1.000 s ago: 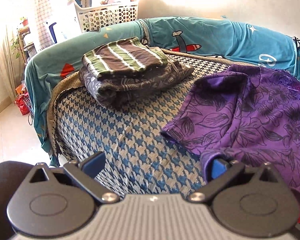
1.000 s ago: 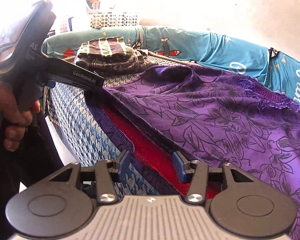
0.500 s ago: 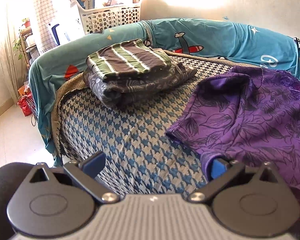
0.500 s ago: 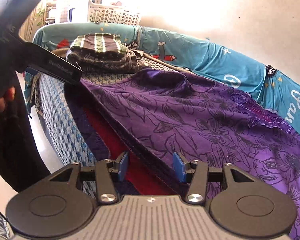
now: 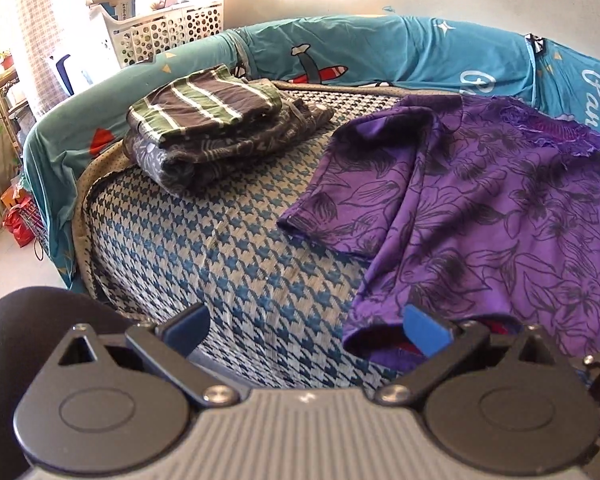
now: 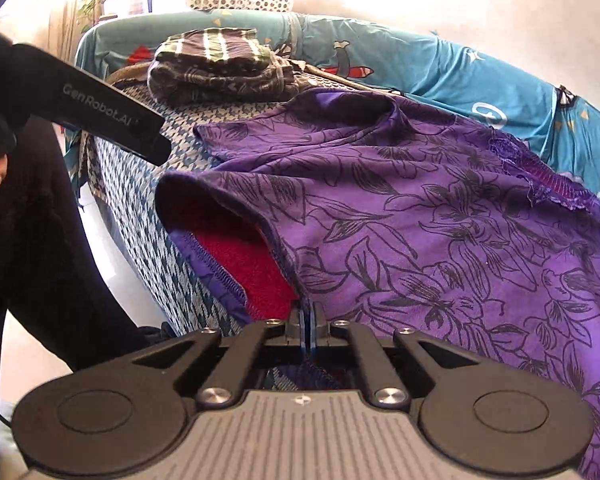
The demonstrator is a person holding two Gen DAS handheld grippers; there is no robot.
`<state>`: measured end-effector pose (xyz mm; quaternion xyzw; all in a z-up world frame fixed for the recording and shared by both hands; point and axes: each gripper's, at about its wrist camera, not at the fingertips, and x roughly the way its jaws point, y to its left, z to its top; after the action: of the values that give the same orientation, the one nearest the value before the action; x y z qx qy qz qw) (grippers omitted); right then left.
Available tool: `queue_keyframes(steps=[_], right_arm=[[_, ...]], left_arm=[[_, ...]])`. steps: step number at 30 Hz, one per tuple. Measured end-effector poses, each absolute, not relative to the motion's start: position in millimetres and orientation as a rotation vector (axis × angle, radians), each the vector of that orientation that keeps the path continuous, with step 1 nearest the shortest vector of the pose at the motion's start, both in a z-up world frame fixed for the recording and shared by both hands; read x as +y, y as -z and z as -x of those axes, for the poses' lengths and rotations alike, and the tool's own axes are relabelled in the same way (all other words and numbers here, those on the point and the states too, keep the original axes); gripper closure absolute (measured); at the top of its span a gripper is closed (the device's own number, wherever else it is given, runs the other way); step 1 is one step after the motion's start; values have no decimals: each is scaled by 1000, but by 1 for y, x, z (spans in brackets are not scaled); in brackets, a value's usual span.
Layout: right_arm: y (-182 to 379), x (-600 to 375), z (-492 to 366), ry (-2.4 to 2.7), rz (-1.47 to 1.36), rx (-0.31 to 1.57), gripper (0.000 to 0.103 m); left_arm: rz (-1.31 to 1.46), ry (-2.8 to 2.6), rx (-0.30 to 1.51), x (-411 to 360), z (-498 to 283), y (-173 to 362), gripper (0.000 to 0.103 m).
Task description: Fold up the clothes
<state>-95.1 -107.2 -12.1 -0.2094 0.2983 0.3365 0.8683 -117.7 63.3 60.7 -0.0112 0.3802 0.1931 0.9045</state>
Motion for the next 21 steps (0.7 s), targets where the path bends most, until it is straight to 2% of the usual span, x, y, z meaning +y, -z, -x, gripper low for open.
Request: queue_keyframes(steps=[4,12,21], right_arm=[[16,-101,104,-728,513,612,98],[14,-109,97,-852,356,740,98],[5,-114,99,-794,286,663,98]], left_arm=[[29,-386,741,61,115,-70,0],[12,-321,757,50,77,-60,0],[-5,-271,886,43,45,-22,0]])
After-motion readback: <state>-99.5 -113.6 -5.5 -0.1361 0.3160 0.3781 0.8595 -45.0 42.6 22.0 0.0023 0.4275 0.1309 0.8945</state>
